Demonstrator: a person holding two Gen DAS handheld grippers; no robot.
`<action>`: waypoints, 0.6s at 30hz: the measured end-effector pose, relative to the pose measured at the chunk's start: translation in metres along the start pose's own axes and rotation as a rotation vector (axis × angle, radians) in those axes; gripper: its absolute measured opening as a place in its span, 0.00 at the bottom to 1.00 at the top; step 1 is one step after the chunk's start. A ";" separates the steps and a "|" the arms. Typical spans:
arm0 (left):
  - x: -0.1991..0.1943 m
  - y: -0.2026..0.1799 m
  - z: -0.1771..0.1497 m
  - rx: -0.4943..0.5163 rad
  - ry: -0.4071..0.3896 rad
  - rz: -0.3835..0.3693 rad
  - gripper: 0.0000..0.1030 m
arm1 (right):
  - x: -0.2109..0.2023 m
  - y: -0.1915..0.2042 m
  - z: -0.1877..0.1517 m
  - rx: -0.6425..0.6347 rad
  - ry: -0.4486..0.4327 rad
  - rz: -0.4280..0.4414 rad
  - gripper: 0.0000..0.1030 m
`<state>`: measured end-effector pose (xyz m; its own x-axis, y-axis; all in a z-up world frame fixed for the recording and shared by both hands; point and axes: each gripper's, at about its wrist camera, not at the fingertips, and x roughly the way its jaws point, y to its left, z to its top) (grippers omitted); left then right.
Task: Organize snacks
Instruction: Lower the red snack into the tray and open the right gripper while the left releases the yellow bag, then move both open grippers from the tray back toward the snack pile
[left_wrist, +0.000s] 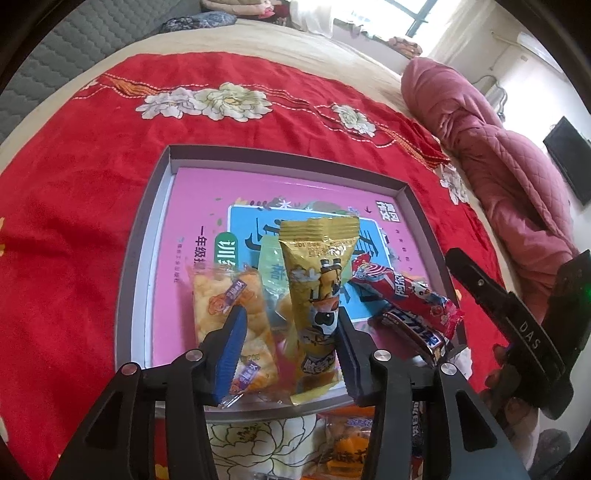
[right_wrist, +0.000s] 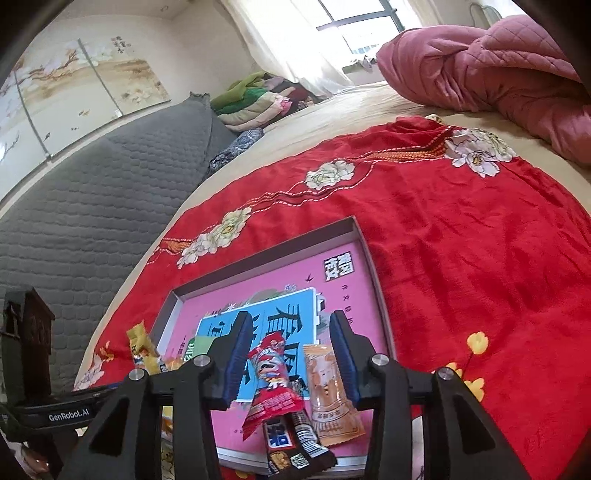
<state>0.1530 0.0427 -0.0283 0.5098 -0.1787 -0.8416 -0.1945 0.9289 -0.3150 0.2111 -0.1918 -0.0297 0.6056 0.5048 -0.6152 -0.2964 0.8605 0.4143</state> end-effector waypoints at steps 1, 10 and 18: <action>0.000 -0.001 0.000 0.002 -0.001 -0.002 0.51 | -0.001 -0.001 0.001 0.004 -0.003 -0.001 0.42; -0.004 -0.006 0.000 0.017 -0.007 -0.016 0.57 | -0.010 -0.009 0.008 0.035 -0.028 -0.002 0.46; -0.011 -0.009 -0.001 0.027 -0.020 -0.031 0.58 | -0.015 -0.004 0.009 0.017 -0.042 0.006 0.53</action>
<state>0.1483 0.0364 -0.0163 0.5318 -0.2009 -0.8227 -0.1556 0.9317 -0.3282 0.2098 -0.2031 -0.0161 0.6341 0.5065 -0.5842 -0.2881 0.8559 0.4294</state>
